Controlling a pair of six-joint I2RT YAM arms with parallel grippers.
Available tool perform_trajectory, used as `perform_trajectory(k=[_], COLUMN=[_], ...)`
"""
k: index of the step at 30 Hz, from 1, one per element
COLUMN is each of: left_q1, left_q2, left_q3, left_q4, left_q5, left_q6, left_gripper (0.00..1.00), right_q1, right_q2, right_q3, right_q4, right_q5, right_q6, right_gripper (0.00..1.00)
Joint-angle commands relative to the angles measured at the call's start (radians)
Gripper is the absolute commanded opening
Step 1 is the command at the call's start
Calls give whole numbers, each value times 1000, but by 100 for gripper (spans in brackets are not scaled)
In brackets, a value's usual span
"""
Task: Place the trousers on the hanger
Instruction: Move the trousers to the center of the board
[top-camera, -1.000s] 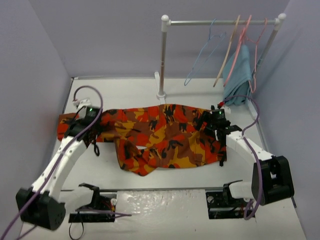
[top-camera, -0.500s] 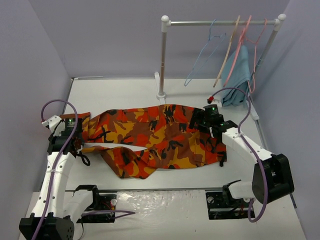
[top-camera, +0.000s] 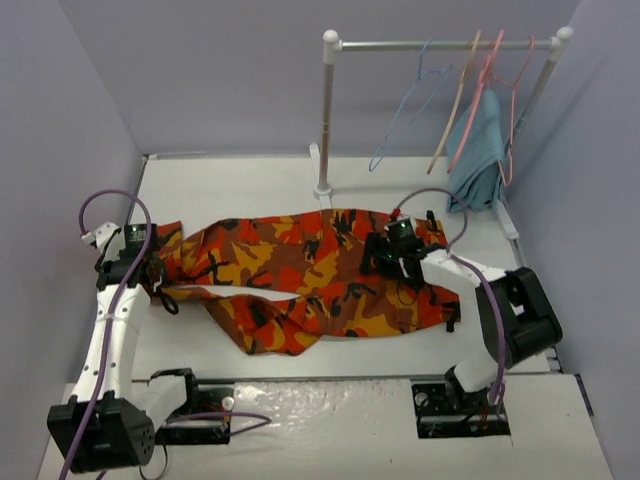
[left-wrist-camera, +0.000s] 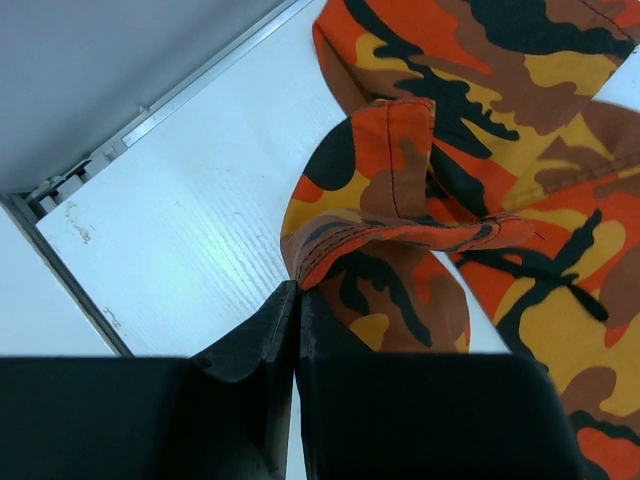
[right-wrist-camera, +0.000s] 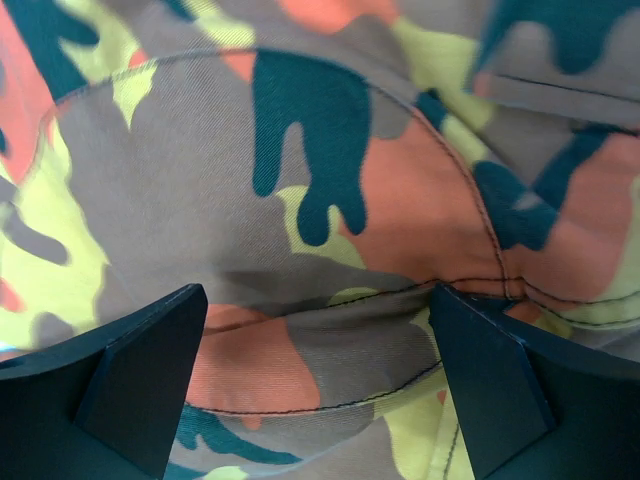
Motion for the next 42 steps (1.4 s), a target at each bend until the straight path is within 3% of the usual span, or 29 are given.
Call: perform_trajectory(k=[1, 6, 9, 12, 25, 29, 33, 36, 39, 40, 42], left_q1=[31, 53, 59, 61, 82, 82, 81, 77, 76, 75, 64], left_q2=[61, 149, 208, 225, 4, -36, -116, -167, -207, -211, -263], left_q3=[149, 267, 333, 368, 46, 3, -83, -118, -102, -98, -58], left_q4=[117, 169, 159, 117, 140, 21, -70, -118, -190, -212, -272], left_q5=[47, 87, 102, 103, 95, 64, 131, 163, 174, 175, 155], left_q6=[1, -8, 6, 2, -33, -79, -182, -224, -245, -251, -271], left_gripper=[0, 0, 0, 0, 0, 0, 0, 10, 37, 40, 63], right_q1=[-265, -506, -533, -524, -324, -294, -285, -281, -277, -274, -271], right_q2=[-26, -57, -89, -136, -372, -423, -466, -504, -505, -503, -503], right_q3=[-117, -129, -105, -84, -107, -105, -83, -85, -75, -73, -55], right_q4=[-71, -85, -91, -89, -92, -130, -189, -205, -236, -250, -281], right_q5=[-12, -56, -55, -72, -32, -50, -64, -86, -113, -116, -115], right_q6=[31, 33, 39, 27, -19, 4, 2, 23, 18, 10, -11], right_gripper=[94, 94, 95, 94, 95, 95, 95, 95, 95, 95, 95])
